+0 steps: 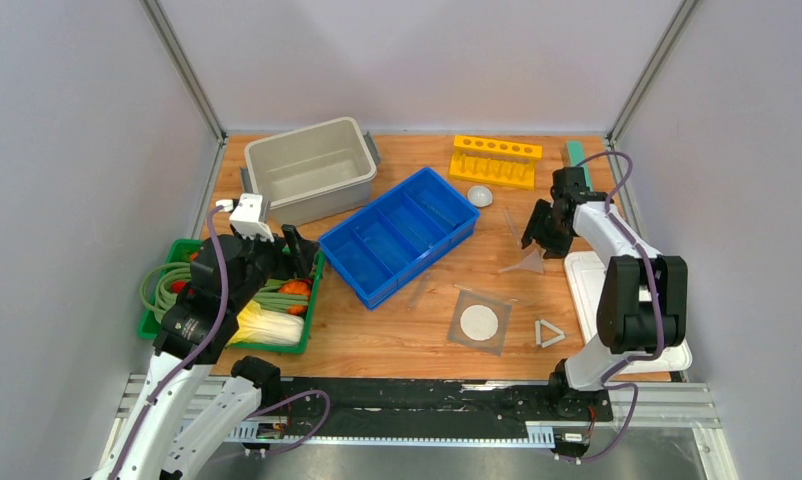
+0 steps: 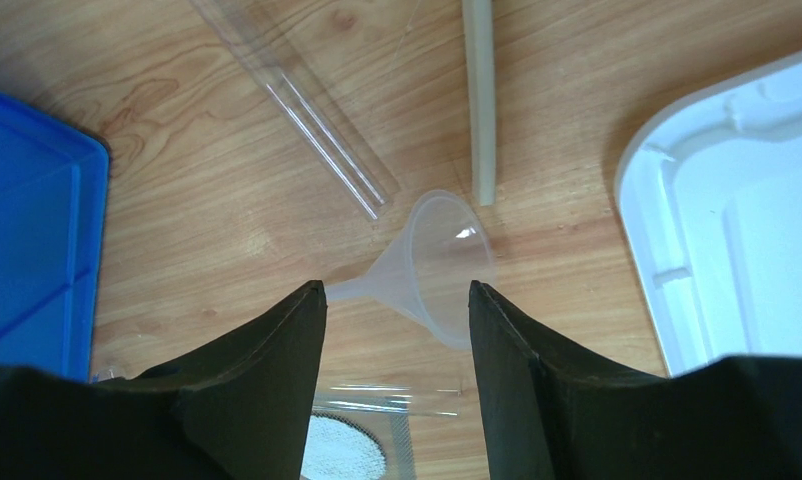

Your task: Organize the chemistry lab equipment

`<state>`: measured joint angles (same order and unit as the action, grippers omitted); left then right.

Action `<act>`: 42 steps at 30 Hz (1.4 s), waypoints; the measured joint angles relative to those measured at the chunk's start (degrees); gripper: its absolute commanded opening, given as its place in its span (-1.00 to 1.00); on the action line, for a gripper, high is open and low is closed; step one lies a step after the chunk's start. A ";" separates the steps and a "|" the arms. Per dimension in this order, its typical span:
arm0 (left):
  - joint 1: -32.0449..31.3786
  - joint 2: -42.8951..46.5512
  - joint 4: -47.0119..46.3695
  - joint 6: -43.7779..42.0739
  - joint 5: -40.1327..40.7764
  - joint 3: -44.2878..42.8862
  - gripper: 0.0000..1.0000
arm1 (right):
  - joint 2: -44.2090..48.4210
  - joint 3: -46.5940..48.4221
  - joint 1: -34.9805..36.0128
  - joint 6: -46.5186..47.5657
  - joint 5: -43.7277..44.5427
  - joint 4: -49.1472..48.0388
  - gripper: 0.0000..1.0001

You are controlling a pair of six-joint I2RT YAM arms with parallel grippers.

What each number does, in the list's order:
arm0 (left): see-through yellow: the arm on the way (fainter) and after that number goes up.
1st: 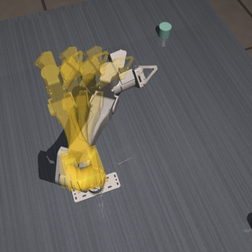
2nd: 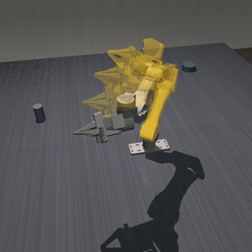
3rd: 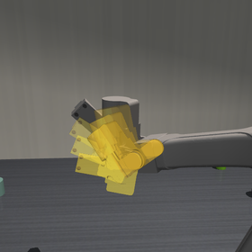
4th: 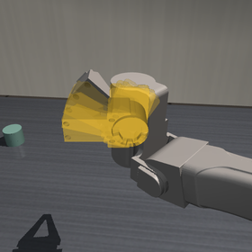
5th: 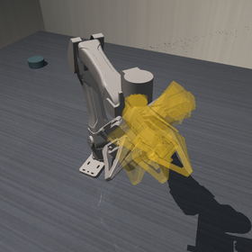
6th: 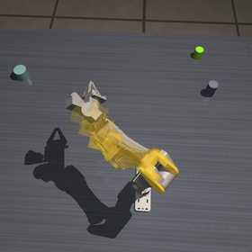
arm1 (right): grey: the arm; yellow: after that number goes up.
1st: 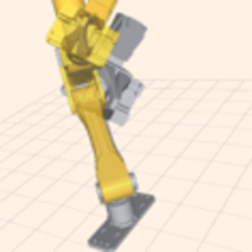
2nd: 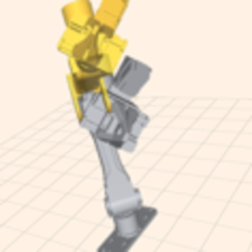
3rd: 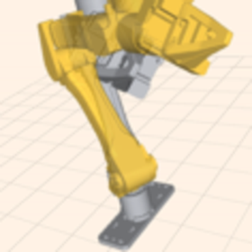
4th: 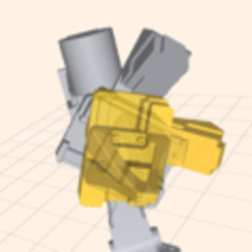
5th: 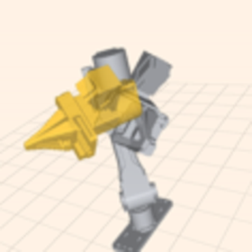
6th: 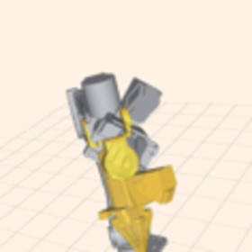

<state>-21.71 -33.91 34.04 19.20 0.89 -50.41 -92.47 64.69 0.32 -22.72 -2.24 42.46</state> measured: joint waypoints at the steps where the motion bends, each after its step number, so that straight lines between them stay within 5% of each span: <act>1: 0.00 0.00 0.00 0.00 0.00 0.00 0.57 | -0.61 -0.02 0.02 0.50 -0.52 0.00 0.09; 17: 0.00 -0.39 0.00 0.00 0.00 0.00 0.57 | -1.42 -1.16 -2.49 4.87 -3.67 -1.05 -0.27; 29: 0.00 -0.42 0.00 0.00 0.00 0.00 0.57 | -0.94 -2.67 -2.49 5.14 -7.56 -1.81 -0.99; 42: 0.00 -0.42 0.00 0.04 0.00 -0.02 0.58 | 12.83 -2.93 -2.21 -3.17 -10.45 0.70 -1.00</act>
<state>-21.71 -34.33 34.04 19.25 0.89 -50.43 -79.64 61.76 -1.89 -25.89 -12.69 43.16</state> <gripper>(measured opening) 0.792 0.020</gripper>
